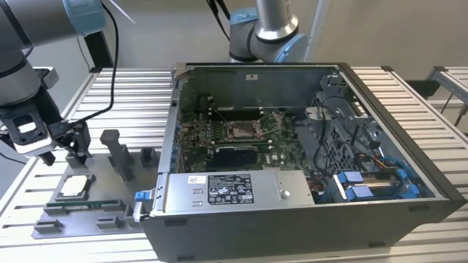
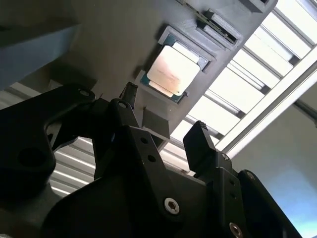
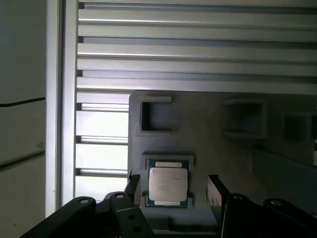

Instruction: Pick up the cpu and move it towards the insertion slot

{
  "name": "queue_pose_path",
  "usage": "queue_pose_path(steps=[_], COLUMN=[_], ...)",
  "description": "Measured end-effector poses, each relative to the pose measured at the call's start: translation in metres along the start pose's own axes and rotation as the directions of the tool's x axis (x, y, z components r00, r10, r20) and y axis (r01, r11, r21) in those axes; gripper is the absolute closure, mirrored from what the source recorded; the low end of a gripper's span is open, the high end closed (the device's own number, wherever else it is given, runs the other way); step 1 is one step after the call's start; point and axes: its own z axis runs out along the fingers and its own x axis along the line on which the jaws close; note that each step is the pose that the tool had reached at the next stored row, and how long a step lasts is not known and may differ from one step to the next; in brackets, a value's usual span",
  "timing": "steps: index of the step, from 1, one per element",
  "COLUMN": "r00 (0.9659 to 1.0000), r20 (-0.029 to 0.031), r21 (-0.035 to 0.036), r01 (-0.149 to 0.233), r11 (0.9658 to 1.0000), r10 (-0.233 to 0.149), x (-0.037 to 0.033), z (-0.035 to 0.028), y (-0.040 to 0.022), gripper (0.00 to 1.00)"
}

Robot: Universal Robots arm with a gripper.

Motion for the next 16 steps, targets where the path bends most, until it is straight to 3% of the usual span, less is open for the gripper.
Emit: queue_pose_path(steps=[16], r00=[1.0], r20=[0.0], r21=[0.0], r01=[0.0], r11=[1.0], r10=[0.0], x=[0.0025], z=[0.0212], y=[-0.0108], gripper=[0.0])
